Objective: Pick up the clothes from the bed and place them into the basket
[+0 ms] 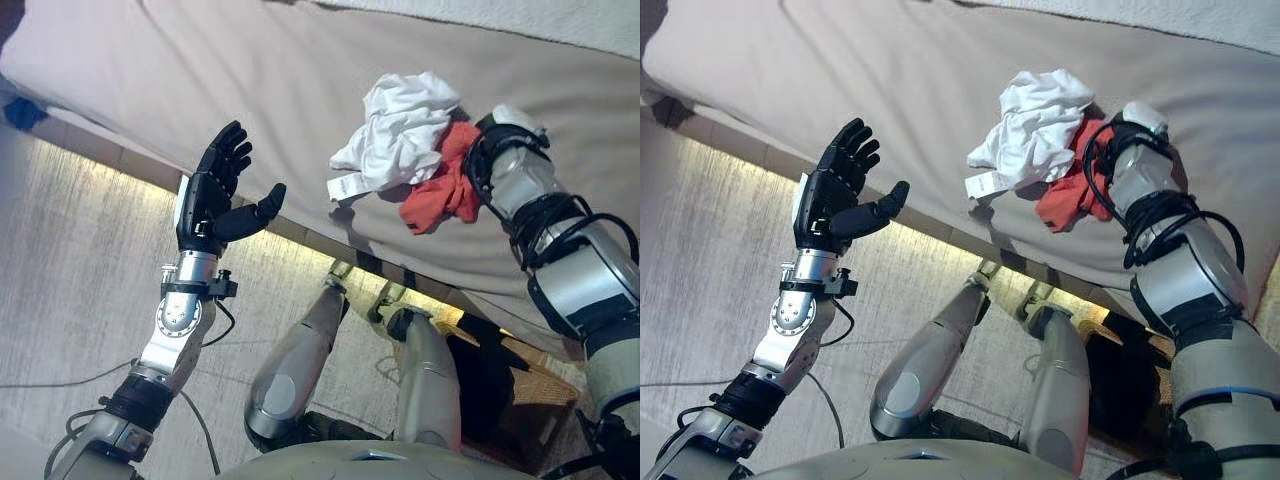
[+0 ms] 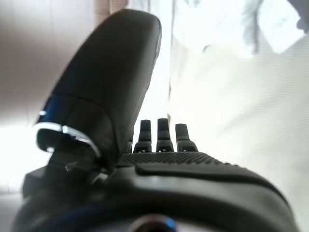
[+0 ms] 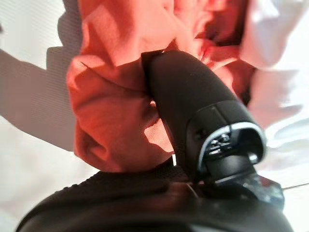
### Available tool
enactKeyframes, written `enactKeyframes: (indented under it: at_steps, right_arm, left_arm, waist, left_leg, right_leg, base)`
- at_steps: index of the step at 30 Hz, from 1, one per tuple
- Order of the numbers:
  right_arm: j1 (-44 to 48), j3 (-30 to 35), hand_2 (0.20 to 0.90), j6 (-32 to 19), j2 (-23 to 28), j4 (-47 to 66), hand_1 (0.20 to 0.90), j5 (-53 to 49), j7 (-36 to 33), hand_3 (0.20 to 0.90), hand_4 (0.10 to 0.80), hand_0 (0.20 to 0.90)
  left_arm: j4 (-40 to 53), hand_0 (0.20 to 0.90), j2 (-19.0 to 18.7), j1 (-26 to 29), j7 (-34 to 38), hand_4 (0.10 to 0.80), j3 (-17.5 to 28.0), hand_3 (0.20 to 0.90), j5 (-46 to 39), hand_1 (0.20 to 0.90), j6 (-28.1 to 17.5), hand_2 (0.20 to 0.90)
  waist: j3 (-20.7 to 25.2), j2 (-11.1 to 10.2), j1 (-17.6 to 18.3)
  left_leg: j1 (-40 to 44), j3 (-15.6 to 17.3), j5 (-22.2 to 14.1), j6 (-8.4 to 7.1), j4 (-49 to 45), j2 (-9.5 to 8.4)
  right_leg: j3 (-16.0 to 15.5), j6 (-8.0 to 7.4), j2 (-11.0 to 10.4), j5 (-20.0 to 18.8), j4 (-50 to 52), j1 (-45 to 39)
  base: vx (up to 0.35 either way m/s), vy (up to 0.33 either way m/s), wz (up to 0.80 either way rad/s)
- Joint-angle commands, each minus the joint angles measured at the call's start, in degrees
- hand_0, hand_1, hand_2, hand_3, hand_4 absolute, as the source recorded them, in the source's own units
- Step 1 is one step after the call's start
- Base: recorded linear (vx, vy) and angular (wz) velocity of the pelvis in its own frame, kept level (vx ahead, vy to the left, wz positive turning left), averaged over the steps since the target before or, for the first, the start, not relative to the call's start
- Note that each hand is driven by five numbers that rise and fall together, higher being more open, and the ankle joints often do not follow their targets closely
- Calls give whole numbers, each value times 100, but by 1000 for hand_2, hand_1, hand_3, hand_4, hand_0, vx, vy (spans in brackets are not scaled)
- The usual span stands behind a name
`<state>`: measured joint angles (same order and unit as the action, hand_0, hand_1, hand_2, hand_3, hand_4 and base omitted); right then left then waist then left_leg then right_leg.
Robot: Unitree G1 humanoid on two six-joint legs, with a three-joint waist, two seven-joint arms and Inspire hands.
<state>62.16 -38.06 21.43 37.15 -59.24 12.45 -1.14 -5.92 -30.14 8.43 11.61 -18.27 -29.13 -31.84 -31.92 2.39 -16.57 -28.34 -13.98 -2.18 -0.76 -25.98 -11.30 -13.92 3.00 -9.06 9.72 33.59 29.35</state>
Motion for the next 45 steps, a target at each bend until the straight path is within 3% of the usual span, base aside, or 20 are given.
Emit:
enactKeyframes:
  at_steps: [1, 6, 14, 18, 21, 24, 26, 28, 30, 32, 33, 35, 39, 45]
  right_arm:
    - [-13, 21, 300, 23, 871, 203, 300, 253, -277, 200, 100, 300]
    - [-311, 258, 300, -23, 1097, 794, 300, 361, -134, 200, 100, 300]
    - [-769, 715, 300, -352, 1287, 1637, 300, -99, -483, 200, 100, 300]
    - [-1462, 1391, 300, -722, 1329, 2382, 300, -455, -660, 200, 100, 300]
    - [-2155, 1828, 300, -954, 1365, 2862, 300, -540, -620, 200, 100, 300]
    - [-3015, 2281, 300, -1131, 1329, 3478, 300, -435, -465, 200, 100, 300]
    - [-3559, 2489, 300, -1354, 1245, 3672, 300, -293, -330, 200, 100, 300]
    - [-4312, 2902, 300, -1360, 1134, 3808, 300, -237, -264, 200, 100, 300]
    - [-4762, 3179, 300, -1301, 1029, 3835, 300, -235, -203, 200, 100, 300]
    - [-4895, 3251, 300, -1266, 941, 3813, 300, -190, -191, 200, 100, 300]
    - [-4904, 3273, 300, -1224, 906, 3747, 300, -158, -117, 200, 100, 300]
    - [-4934, 3269, 300, -1252, 950, 3454, 300, -204, -126, 200, 100, 300]
    - [-5356, 3446, 300, -1210, 859, 3071, 300, -454, -273, 200, 100, 300]
    - [-5695, 3741, 300, -1084, 669, 3011, 300, -529, -278, 200, 100, 300]
  left_arm:
    - [610, 900, -67, 47, 44, 800, 178, 900, 132, 900, -535, 900]
    - [515, 900, -44, 133, 176, 800, 258, 900, 220, 900, -367, 900]
    - [380, 900, 59, 91, 139, 800, 293, 900, 338, 900, -183, 900]
    - [191, 900, 113, 1, 41, 800, 309, 900, 493, 900, -15, 900]
    - [93, 900, 163, -95, 71, 800, 327, 900, 566, 900, 130, 900]
    - [-136, 900, 249, -211, 329, 800, 361, 900, 523, 900, 279, 900]
    - [-353, 900, 309, -306, 509, 800, 494, 900, 406, 900, 341, 900]
    - [-436, 900, 327, -458, 304, 800, 649, 900, 208, 900, 444, 900]
    - [-466, 900, 322, -583, 155, 800, 757, 900, 107, 900, 433, 900]
    - [-440, 900, 293, -626, 136, 800, 822, 900, 65, 900, 434, 900]
    - [-407, 900, 282, -643, 138, 800, 902, 900, 16, 900, 430, 900]
    - [-455, 900, 286, -622, 80, 800, 976, 900, -78, 900, 402, 900]
    - [-540, 900, 351, -522, -47, 800, 1067, 900, -246, 900, 587, 900]
    - [-549, 900, 474, -516, -325, 800, 1020, 900, -88, 900, 734, 900]
  waist:
    - [213, 46, 232]
    - [213, -141, 446]
    - [545, -333, 704]
    - [780, -459, 981]
    - [987, -548, 1196]
    - [1274, -615, 1470]
    - [1496, -623, 1641]
    - [1678, -607, 1821]
    - [1766, -584, 1889]
    - [1769, -557, 1897]
    - [1777, -521, 1874]
    - [1844, -535, 1815]
    - [2002, -541, 1909]
    - [2094, -536, 2031]
  left_leg:
    - [503, 396, -278, 230, 104, 464]
    - [1225, 482, -325, 215, 368, 580]
    - [1729, 683, -467, 189, 563, 715]
    - [2023, 895, -550, 204, 705, 794]
    - [2269, 1011, -567, 233, 881, 795]
    - [2492, 824, -547, 297, 1069, 709]
    - [2702, 600, -521, 390, 1367, 627]
    - [2924, 851, -391, 426, 1772, 660]
    - [3061, 905, -225, 402, 2153, 721]
    - [3138, 1026, -134, 390, 2387, 780]
    - [3132, 1171, -55, 387, 2509, 831]
    - [3104, 1286, 19, 361, 2578, 817]
    - [3199, 1401, -28, 353, 2660, 843]
    - [3342, 1518, -49, 353, 2818, 885]
  right_leg:
    - [10, -73, 246, 125, -132, -841]
    - [167, -99, 280, 17, -622, -1591]
    - [354, -96, 360, -68, -1110, -2145]
    - [547, -133, 441, -131, -1351, -2368]
    - [804, -201, 515, -254, -1630, -2547]
    - [1397, -294, 640, -473, -1908, -2663]
    - [1883, -410, 750, -668, -2030, -2662]
    - [2105, -639, 740, -1141, -2220, -2631]
    - [2215, -779, 744, -1448, -2423, -2597]
    - [2096, -830, 796, -1551, -2301, -2468]
    - [1854, -800, 879, -1442, -2111, -2426]
    - [1660, -688, 914, -1278, -2350, -2584]
    - [1683, -613, 894, -1149, -2735, -2772]
    - [1750, -621, 907, -1126, -2923, -2894]
  base:
    - [73, 12, -17]
    - [59, 31, -22]
    - [65, 21, -19]
    - [80, 36, -18]
    - [99, 60, -32]
    - [97, 105, -49]
    - [107, 100, -83]
    - [98, 8, -90]
    - [12, -32, -61]
    - [-65, 0, -54]
    - [-104, 23, -69]
    - [-87, -1, -85]
    - [-6, -41, -36]
    - [-16, -48, -10]
